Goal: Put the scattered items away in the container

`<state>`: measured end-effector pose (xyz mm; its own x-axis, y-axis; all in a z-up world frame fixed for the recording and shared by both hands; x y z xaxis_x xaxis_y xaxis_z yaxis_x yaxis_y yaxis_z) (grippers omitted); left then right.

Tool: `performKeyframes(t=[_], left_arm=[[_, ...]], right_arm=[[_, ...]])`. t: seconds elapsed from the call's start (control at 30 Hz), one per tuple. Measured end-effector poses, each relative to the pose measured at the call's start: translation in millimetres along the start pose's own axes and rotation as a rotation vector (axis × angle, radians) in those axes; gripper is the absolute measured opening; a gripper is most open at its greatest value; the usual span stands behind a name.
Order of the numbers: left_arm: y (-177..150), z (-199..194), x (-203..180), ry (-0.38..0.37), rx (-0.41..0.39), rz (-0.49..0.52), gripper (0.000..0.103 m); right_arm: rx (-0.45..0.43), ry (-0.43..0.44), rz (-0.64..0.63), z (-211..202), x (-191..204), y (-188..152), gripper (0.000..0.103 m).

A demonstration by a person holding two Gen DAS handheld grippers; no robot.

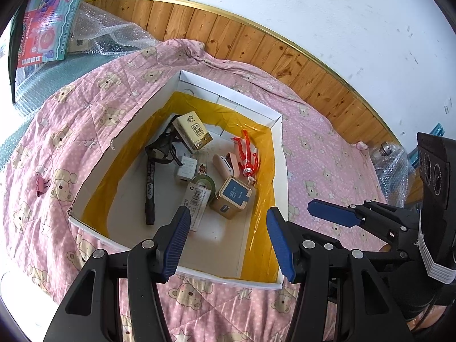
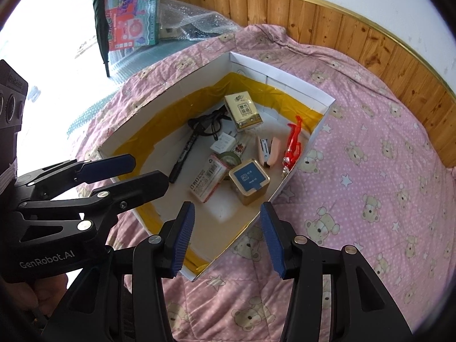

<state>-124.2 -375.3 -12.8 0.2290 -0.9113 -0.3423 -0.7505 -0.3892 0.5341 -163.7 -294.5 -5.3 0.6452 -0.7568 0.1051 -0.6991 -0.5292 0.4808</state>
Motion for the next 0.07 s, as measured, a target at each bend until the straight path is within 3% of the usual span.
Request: performKeyframes(t=[0.07], left_arm=[[-0.2,1.0,1.3,0.0,0.002,-0.003,0.057]], right_arm=[[0.006,0.0,0.004,1.6,0.2,-0.2,0.052]])
Point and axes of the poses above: each gripper's, at about its wrist camera, not at the fingertips, and z roughly the way its jaws point, x to its left, y to its top, the point moved 9 cm from there along z, roughly the way its jaws point, and after that the axes turned 3 degrees about y, right-handed, at the moved point
